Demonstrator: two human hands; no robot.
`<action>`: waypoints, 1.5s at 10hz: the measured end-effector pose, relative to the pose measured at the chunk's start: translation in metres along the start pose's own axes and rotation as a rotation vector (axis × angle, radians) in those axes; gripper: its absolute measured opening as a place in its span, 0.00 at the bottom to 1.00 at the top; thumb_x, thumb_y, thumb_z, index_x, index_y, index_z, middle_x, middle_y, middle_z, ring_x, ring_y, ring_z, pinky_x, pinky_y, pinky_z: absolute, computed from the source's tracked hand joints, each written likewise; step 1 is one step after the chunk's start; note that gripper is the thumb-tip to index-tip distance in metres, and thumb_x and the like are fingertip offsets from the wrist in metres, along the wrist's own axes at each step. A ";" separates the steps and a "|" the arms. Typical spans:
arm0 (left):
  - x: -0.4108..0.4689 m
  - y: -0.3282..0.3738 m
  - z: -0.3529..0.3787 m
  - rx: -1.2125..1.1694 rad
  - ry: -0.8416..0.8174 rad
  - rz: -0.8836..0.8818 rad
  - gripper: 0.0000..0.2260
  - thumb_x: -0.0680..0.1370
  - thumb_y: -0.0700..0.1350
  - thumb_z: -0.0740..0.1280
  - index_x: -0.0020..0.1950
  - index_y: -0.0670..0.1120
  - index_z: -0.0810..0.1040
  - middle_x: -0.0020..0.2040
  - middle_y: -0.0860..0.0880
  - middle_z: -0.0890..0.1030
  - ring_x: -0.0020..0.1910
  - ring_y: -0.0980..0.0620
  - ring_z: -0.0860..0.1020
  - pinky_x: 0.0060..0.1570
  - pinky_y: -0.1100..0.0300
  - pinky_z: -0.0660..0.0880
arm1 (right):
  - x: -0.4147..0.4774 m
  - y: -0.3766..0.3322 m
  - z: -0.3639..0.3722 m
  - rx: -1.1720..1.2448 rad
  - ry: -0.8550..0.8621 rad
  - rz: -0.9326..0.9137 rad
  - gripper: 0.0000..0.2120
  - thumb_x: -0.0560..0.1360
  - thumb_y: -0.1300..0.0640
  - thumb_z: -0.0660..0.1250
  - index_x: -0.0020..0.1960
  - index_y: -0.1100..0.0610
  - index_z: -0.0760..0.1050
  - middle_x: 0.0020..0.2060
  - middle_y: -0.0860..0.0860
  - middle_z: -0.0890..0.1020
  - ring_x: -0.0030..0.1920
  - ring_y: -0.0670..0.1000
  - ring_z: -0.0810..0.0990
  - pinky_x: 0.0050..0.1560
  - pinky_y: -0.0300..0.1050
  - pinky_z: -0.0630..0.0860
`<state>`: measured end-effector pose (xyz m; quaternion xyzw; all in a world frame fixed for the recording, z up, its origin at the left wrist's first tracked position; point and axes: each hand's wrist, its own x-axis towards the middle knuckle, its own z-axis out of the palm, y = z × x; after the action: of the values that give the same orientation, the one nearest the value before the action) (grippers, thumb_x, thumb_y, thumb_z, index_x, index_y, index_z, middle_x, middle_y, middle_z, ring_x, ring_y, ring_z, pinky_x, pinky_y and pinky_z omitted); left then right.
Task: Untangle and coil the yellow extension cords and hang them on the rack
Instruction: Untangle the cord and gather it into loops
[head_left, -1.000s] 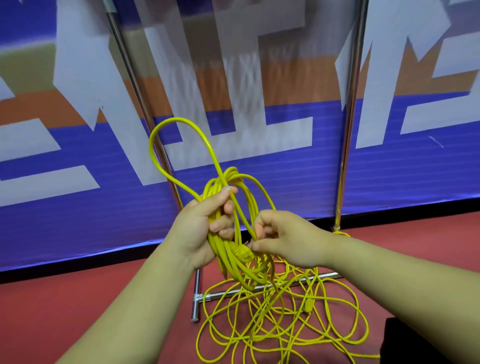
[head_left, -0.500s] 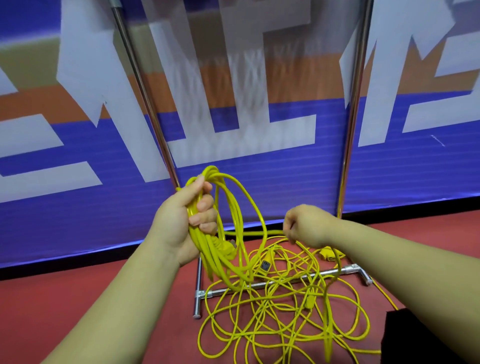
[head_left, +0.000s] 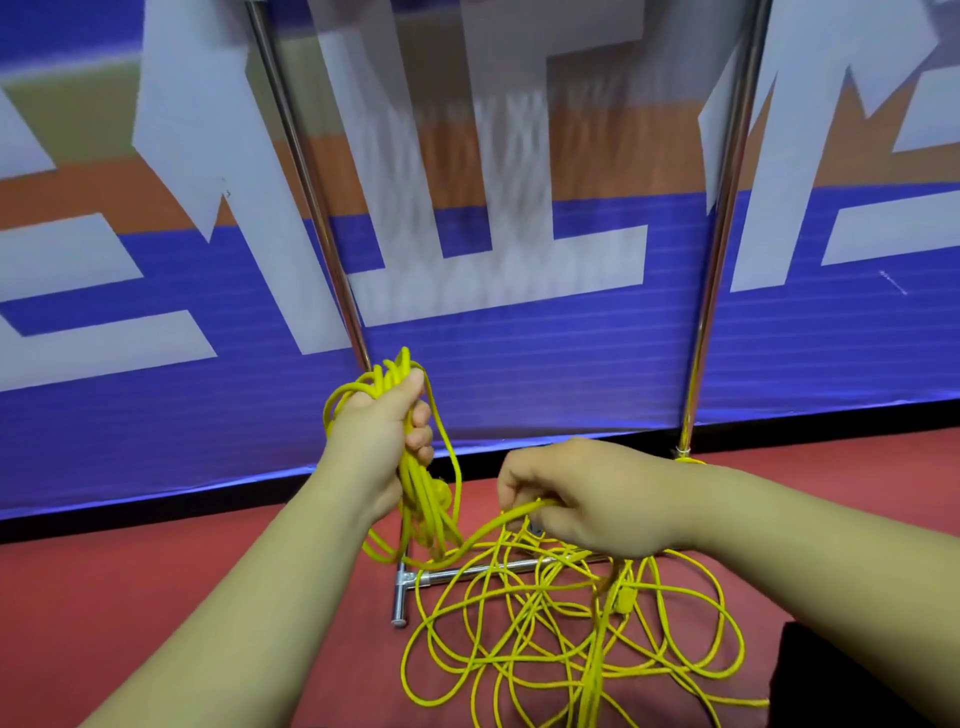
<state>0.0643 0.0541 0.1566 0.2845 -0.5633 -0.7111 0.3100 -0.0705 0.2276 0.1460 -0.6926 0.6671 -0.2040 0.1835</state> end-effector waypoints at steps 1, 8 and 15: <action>-0.007 -0.014 0.010 0.282 -0.056 -0.045 0.14 0.83 0.46 0.64 0.38 0.44 0.73 0.28 0.47 0.73 0.22 0.53 0.70 0.24 0.62 0.68 | 0.001 -0.003 -0.006 0.007 0.231 -0.046 0.07 0.77 0.58 0.69 0.52 0.48 0.75 0.37 0.36 0.77 0.38 0.34 0.75 0.40 0.29 0.67; -0.008 0.007 0.019 0.025 -0.212 -0.232 0.11 0.81 0.52 0.64 0.43 0.47 0.73 0.27 0.49 0.68 0.18 0.56 0.64 0.20 0.65 0.64 | -0.014 0.057 -0.022 0.906 0.179 0.330 0.09 0.79 0.69 0.65 0.45 0.57 0.68 0.37 0.58 0.80 0.38 0.54 0.79 0.44 0.48 0.74; -0.027 0.008 0.028 0.175 -0.603 -0.412 0.06 0.77 0.35 0.64 0.53 0.39 0.73 0.27 0.51 0.74 0.19 0.58 0.71 0.22 0.65 0.69 | -0.003 0.055 -0.036 0.471 0.585 0.234 0.05 0.72 0.60 0.77 0.44 0.57 0.81 0.38 0.56 0.85 0.37 0.47 0.82 0.42 0.40 0.79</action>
<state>0.0616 0.0911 0.1716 0.1952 -0.6189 -0.7595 -0.0450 -0.1363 0.2286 0.1475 -0.4635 0.7005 -0.5180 0.1616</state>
